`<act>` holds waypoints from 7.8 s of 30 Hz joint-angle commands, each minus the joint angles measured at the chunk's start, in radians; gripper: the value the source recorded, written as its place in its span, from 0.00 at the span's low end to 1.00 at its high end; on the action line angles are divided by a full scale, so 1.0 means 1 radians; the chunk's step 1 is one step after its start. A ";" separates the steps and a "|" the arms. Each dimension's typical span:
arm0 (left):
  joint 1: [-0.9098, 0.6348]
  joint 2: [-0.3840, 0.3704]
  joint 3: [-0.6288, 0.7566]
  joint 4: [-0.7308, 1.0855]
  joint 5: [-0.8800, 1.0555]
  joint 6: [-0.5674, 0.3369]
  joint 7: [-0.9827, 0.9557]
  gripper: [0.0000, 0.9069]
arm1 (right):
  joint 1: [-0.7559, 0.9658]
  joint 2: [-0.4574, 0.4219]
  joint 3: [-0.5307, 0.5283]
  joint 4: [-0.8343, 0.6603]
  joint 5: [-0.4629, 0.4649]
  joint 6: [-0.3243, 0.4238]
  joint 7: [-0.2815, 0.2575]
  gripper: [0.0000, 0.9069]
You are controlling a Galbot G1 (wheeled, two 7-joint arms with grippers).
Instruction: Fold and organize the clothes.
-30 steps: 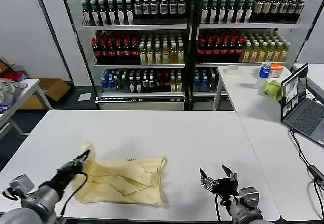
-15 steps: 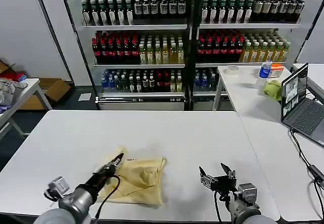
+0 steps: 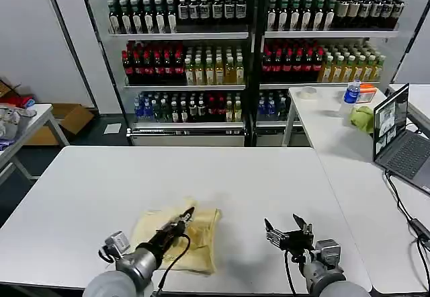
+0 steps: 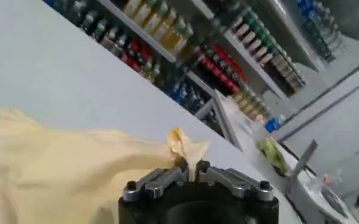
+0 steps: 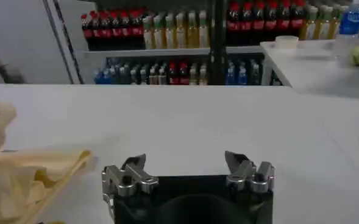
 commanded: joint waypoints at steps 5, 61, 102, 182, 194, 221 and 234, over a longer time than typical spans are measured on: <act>-0.006 -0.014 0.053 -0.031 0.005 -0.037 0.057 1.00 | 0.007 0.001 -0.001 -0.002 0.001 0.000 0.001 1.00; 0.103 0.089 -0.247 0.231 0.037 0.030 0.180 1.00 | -0.010 0.002 0.014 -0.002 -0.004 0.003 -0.005 1.00; 0.081 0.051 -0.491 0.204 -0.356 -0.003 0.215 0.02 | -0.003 0.035 0.016 0.002 -0.010 -0.005 0.005 1.00; -0.307 -0.040 0.200 0.261 0.365 -0.200 0.122 1.00 | 0.150 0.070 -0.027 -0.099 0.003 0.019 -0.023 1.00; 0.045 0.098 -0.224 0.016 0.376 -0.240 0.122 1.00 | 0.440 0.220 -0.198 -0.293 0.252 0.017 0.031 1.00; 0.171 0.017 -0.310 -0.060 0.388 -0.258 0.111 1.00 | 0.665 0.450 -0.277 -0.693 0.470 0.009 0.123 0.09; 0.176 -0.002 -0.301 -0.063 0.394 -0.257 0.111 1.00 | 0.670 0.433 -0.274 -0.707 0.453 0.008 0.138 0.00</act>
